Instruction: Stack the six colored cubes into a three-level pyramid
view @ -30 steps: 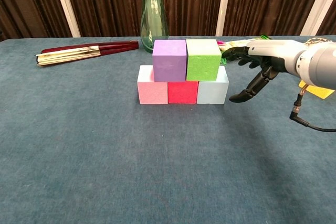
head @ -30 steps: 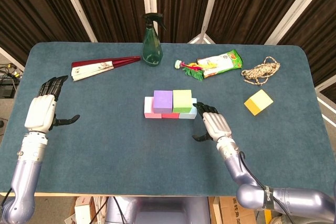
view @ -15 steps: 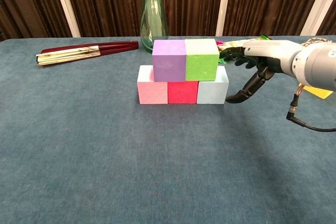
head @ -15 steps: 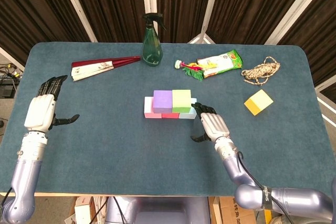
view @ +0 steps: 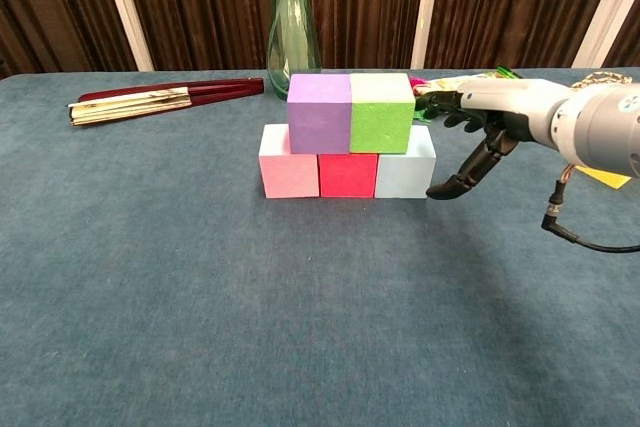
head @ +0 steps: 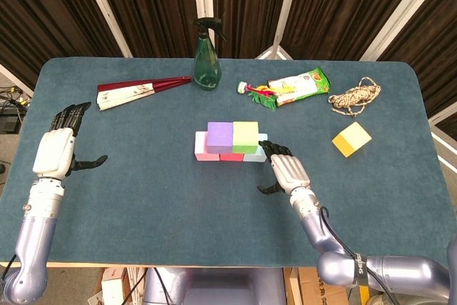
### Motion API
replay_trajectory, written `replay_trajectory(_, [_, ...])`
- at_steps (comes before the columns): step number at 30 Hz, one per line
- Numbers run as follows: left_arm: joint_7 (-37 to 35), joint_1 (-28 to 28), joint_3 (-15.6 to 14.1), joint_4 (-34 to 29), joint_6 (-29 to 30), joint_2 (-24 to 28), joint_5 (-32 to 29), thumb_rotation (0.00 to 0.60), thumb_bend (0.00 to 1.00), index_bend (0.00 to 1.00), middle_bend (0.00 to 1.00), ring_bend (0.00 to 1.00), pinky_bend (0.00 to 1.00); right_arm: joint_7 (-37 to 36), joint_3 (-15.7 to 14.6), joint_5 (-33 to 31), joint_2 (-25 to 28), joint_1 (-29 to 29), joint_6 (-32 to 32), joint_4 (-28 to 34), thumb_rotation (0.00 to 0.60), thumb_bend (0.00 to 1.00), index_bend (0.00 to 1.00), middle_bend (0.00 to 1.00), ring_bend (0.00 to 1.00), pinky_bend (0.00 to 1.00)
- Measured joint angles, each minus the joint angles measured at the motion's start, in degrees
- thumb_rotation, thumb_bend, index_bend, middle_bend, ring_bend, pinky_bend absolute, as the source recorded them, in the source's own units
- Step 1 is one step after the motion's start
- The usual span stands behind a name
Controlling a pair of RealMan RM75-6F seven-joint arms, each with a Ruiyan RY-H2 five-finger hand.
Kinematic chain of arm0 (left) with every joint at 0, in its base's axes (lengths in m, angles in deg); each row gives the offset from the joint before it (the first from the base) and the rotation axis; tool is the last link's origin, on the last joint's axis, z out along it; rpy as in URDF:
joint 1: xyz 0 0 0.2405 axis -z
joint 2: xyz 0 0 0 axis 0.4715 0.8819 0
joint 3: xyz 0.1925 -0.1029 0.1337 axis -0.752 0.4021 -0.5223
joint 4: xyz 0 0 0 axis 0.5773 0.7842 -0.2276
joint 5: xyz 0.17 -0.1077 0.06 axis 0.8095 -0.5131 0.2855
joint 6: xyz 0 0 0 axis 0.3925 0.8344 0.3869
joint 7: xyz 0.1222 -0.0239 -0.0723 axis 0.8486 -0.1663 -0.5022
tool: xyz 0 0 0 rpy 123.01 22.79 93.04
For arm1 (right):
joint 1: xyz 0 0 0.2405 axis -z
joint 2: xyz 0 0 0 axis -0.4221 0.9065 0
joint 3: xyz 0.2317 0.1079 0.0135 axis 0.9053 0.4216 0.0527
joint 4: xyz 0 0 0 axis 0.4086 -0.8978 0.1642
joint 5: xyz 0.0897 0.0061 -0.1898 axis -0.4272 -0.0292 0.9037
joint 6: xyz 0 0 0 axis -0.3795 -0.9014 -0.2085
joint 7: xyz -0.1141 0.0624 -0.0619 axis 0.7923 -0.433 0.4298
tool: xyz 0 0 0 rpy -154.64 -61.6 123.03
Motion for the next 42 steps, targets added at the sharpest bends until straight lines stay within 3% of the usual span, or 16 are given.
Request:
replay_trajectory(18, [0.15, -0.22, 0.28, -0.27, -0.11, 0.07, 0.06, 0.600, 0.18, 0.00, 0.06, 0.01, 0.00, 0.75, -0.70, 0.07, 0.77, 0.79, -1.61, 0.31, 0.600, 0.27, 0.00, 0.00, 0.00, 0.00])
replay_trajectory(27, [-0.07, -0.47, 0.38, -0.50, 0.12, 0.26, 0.58, 0.600, 0.18, 0.00, 0.06, 0.01, 0.00, 0.27, -0.77, 1.81, 4.09, 2.60, -3.61, 0.34, 0.600, 0.27, 0.00, 0.00, 0.00, 0.00])
replay_trajectory(34, [0.02, -0.67, 0.44, -0.87, 0.56, 0.33, 1.11, 0.600, 0.18, 0.00, 0.06, 0.01, 0.00, -1.83, -0.16, 0.79, 8.34, 4.33, -2.03, -4.10, 0.600, 0.27, 0.00, 0.00, 0.00, 0.00])
replay_trajectory(42, [0.76, -0.65, 0.35, -0.90, 0.89, -0.07, 1.52, 0.600, 0.17, 0.00, 0.06, 0.01, 0.00, -2.63, 0.05, -4.11, 9.37, 4.54, 3.45, -12.89, 0.600, 0.27, 0.00, 0.00, 0.00, 0.00])
